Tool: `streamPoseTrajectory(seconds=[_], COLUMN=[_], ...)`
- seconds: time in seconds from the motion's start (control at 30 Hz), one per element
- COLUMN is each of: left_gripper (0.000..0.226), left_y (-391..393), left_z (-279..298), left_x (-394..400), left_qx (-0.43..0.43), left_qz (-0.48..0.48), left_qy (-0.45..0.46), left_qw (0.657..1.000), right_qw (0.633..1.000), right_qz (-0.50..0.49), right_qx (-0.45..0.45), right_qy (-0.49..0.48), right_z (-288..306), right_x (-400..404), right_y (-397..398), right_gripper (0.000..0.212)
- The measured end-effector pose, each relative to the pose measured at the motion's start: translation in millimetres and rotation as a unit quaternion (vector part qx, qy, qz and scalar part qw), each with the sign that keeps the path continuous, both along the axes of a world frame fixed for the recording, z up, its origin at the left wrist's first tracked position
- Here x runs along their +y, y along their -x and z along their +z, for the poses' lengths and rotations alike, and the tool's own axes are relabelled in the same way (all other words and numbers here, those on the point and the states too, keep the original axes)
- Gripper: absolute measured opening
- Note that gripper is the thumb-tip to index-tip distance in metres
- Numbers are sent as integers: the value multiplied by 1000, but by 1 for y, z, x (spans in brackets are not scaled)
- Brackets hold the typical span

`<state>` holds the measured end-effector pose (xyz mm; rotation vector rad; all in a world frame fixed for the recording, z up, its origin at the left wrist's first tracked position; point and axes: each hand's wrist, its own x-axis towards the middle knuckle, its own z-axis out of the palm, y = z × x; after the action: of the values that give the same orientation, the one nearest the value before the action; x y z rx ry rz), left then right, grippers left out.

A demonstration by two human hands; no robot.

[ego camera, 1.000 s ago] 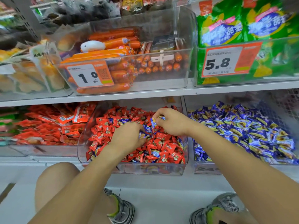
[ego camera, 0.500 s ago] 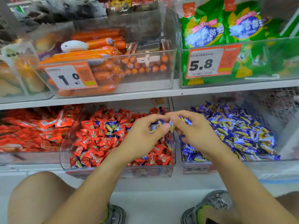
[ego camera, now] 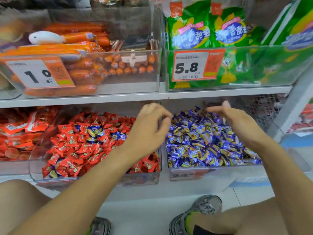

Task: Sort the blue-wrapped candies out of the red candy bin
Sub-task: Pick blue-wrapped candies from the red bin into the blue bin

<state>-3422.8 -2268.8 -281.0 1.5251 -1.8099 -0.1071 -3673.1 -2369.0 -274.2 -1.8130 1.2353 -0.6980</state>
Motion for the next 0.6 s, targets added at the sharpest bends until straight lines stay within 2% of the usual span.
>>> streamPoseTrajectory(seconds=[0.07,0.13,0.2,0.27,0.37,0.5,0.6], left_gripper=[17,22,35,44,44,43,40], left_y=[-31,-58,-78,-96,-123,-145,-157], left_z=[-15,-29,-44,-56,-65,-67,-70], left_x=[27,47,55,55,52,50,42], left_qx=[-2,-52,-113,-146,-168,-197,-213], left_qz=[22,-20,-72,-85,-61,-58,-50], left_qy=[-23,-127,-209,-234,-220,-188,-154], left_qw=[999,990,969,958,959,960,964], right_qw=[997,987,976,955,894,797,767], right_qz=[45,85,134,209,325,378,405], right_qx=[41,86,99,102,185,409,453], right_qy=[45,104,139,184,247,235,204], right_z=[1,4,7,13,15,4,-8], right_x=[7,18,34,52,67,61,61], right_y=[-11,-33,-65,-99,-143,-180,-192], right_gripper=[26,14,12,13,25,60,76])
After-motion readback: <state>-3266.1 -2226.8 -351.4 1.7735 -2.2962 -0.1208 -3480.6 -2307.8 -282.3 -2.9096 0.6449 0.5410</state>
